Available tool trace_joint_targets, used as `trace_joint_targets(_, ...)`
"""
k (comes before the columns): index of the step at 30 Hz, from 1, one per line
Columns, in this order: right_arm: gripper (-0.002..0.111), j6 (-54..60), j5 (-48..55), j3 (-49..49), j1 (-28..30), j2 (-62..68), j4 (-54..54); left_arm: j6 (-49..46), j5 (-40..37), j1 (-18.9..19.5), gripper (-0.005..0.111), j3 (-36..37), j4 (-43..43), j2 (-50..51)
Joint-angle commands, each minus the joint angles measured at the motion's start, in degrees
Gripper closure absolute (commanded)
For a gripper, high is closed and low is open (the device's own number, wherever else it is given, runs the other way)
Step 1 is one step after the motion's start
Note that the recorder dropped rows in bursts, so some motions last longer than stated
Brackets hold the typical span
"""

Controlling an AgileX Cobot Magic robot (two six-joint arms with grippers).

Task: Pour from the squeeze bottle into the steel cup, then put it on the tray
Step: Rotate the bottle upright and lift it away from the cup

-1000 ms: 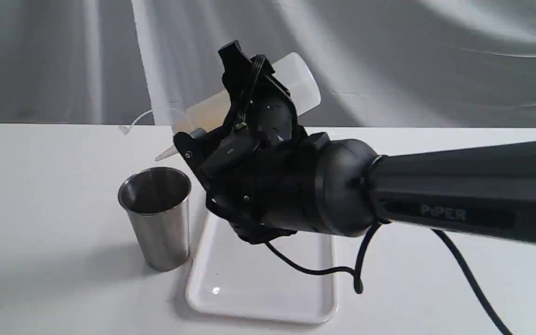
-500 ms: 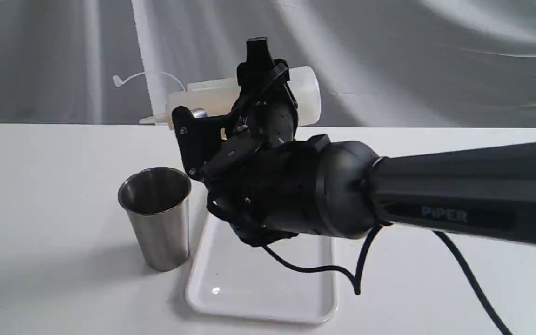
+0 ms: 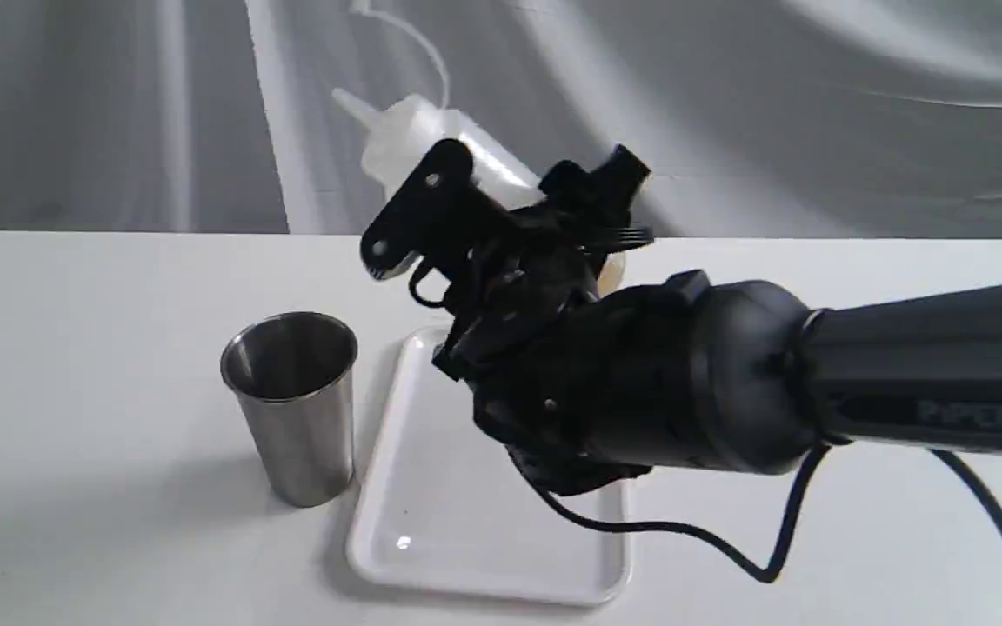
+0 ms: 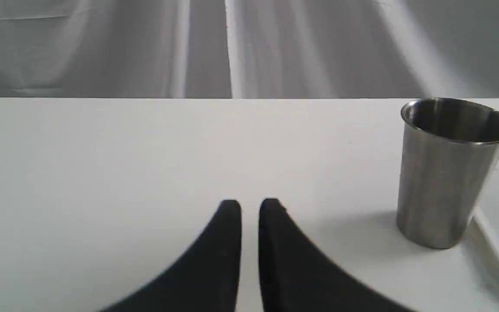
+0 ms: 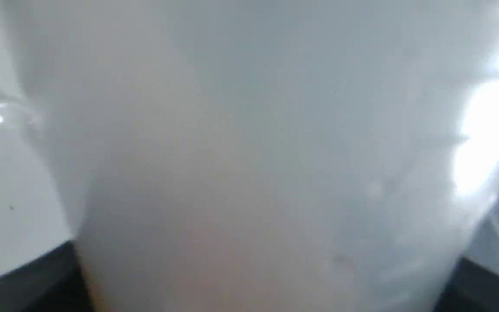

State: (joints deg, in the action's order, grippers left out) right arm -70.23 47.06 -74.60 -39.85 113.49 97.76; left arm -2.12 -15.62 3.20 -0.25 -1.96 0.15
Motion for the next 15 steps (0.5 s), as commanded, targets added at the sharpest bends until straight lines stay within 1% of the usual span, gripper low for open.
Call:
trace_joint_targets(1,0.108,-14.8,0.7,1.6,1.1,-2.7,2.2,0.3,0.4,-0.1,0.098,0.3,0.0,-0.1)
trace_joint_targets(4,0.108,-27.7,-0.5,3.3,1.4,-4.4,2.2,0.3,0.4,-0.1,0.098,0.3,0.0,-0.1)
trace_joint_targets(9,0.108,-41.9,-2.1,5.5,2.0,-7.2,2.2,0.3,0.4,-0.1,0.098,0.3,0.0,-0.1)
trace_joint_targets(12,0.108,-47.4,-3.1,6.7,2.0,-8.9,2.2,0.1,0.4,-0.1,0.098,0.3,0.0,-0.1)
trace_joint_targets(15,0.108,-49.3,-7.0,7.2,2.0,-10.5,2.2,0.1,0.4,-0.1,0.098,0.3,0.0,-0.1)
